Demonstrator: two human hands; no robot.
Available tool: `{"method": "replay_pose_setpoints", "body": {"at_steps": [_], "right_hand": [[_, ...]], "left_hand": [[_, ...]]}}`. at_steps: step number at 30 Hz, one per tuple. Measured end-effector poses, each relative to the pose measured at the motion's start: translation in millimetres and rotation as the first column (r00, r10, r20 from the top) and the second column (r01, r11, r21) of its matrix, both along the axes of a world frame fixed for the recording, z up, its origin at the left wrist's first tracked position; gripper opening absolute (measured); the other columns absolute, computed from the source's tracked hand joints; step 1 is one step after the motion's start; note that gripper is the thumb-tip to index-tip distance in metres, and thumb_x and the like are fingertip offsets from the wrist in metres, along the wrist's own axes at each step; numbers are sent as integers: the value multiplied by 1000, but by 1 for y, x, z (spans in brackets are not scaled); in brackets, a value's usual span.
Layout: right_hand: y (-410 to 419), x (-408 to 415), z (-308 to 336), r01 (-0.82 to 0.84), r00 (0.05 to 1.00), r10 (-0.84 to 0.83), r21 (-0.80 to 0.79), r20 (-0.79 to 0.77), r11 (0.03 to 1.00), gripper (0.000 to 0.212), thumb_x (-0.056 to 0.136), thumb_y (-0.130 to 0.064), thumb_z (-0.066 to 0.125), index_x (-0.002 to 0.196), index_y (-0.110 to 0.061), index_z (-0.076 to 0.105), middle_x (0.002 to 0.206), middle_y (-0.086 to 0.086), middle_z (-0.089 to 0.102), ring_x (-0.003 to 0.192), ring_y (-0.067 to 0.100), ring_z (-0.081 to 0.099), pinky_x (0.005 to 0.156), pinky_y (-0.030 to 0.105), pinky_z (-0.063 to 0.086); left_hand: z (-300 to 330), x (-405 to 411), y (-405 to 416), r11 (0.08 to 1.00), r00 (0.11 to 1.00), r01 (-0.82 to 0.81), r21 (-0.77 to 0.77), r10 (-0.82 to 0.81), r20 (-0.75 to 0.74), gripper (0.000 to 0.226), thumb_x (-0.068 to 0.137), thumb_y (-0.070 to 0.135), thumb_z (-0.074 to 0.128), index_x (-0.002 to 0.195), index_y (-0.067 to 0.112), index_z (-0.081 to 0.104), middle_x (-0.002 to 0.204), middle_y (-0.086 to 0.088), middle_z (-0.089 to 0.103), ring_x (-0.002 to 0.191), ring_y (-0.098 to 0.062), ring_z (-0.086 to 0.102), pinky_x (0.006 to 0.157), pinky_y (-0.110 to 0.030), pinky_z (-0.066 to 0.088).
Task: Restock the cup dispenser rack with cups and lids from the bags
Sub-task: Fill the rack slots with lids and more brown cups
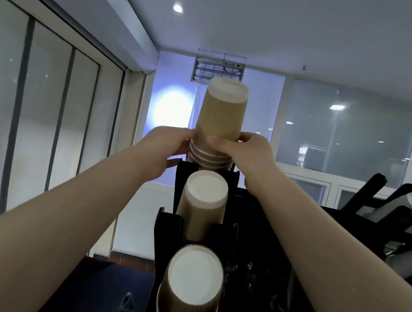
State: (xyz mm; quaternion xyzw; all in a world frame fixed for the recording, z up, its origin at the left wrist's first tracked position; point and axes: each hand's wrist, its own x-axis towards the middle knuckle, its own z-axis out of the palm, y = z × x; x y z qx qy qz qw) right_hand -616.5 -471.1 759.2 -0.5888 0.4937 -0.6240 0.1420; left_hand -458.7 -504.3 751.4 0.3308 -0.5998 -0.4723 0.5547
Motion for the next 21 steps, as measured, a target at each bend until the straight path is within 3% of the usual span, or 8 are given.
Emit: {"method": "replay_pose_setpoints", "body": {"at_steps": [2, 4, 7, 9, 13, 17, 19, 21], "right_hand": [[7, 7, 6, 11, 1000, -11, -101, 0, 995, 62, 62, -37, 86, 117, -21, 62, 95, -10, 68, 73, -3, 66, 53, 10, 45], [15, 15, 13, -23, 999, 17, -200, -33, 980, 67, 62, -36, 87, 120, -28, 55, 99, -13, 66, 78, -4, 64, 60, 12, 47], [28, 24, 24, -81, 996, 67, -276, -61, 958, 66, 60, -28, 88, 114, -34, 50, 99, -18, 66, 82, -6, 65, 71, 20, 51], [38, 27, 31, -79, 996, 62, -309, -65, 948, 68, 58, -27, 88, 112, -35, 47, 98, -18, 66, 81, -7, 64, 72, 22, 51], [60, 30, 43, -73, 997, 54, -365, -62, 928, 71, 56, -31, 88, 113, -34, 46, 99, -19, 64, 83, -7, 63, 73, 24, 51], [83, 35, 50, -39, 999, 27, -449, -34, 893, 78, 52, -38, 86, 118, -31, 45, 103, -20, 63, 93, -2, 63, 82, 31, 54], [94, 37, 49, -29, 999, 34, -482, 1, 876, 80, 52, -40, 86, 119, -30, 44, 103, -23, 62, 93, -4, 62, 81, 28, 53], [103, 39, 45, -40, 996, 73, -501, 47, 864, 80, 53, -37, 87, 120, -29, 44, 101, -24, 62, 92, -6, 62, 78, 23, 52]], "left_hand": [[6, 2, 7, 999, 998, 31, -26, -32, -45, 8, 89, 29, 63, 92, 23, 66, 107, 2, 66, 104, -15, 59, 95, -37, 45], [11, 2, 17, 993, 992, 107, -46, -110, -65, 12, 91, 35, 59, 92, 31, 70, 114, 7, 63, 112, -16, 55, 104, -44, 36], [21, 2, 31, 976, 972, 195, -98, -205, -111, 22, 89, 40, 57, 80, 39, 76, 103, 14, 69, 104, -10, 57, 89, -42, 40], [28, 4, 40, 958, 964, 234, -162, -251, -87, 19, 90, 44, 55, 93, 41, 74, 105, 19, 70, 106, -6, 59, 79, -33, 48], [42, 8, 60, 932, 961, 259, -254, -276, -33, 22, 92, 50, 51, 108, 47, 67, 112, 27, 65, 106, 4, 60, 88, -31, 48], [49, 11, 77, 911, 933, 268, -315, -327, -150, 25, 92, 38, 54, 112, 39, 68, 117, 17, 67, 112, -1, 59, 91, -30, 45], [48, 13, 84, 897, 905, 272, -347, -361, -224, 31, 96, 23, 49, 123, 28, 63, 123, 7, 65, 116, -7, 58, 90, -27, 46], [43, 16, 90, 894, 875, 262, -362, -379, -301, 39, 96, 6, 45, 133, 15, 53, 125, -4, 63, 107, -13, 62, 81, -23, 50]]}}
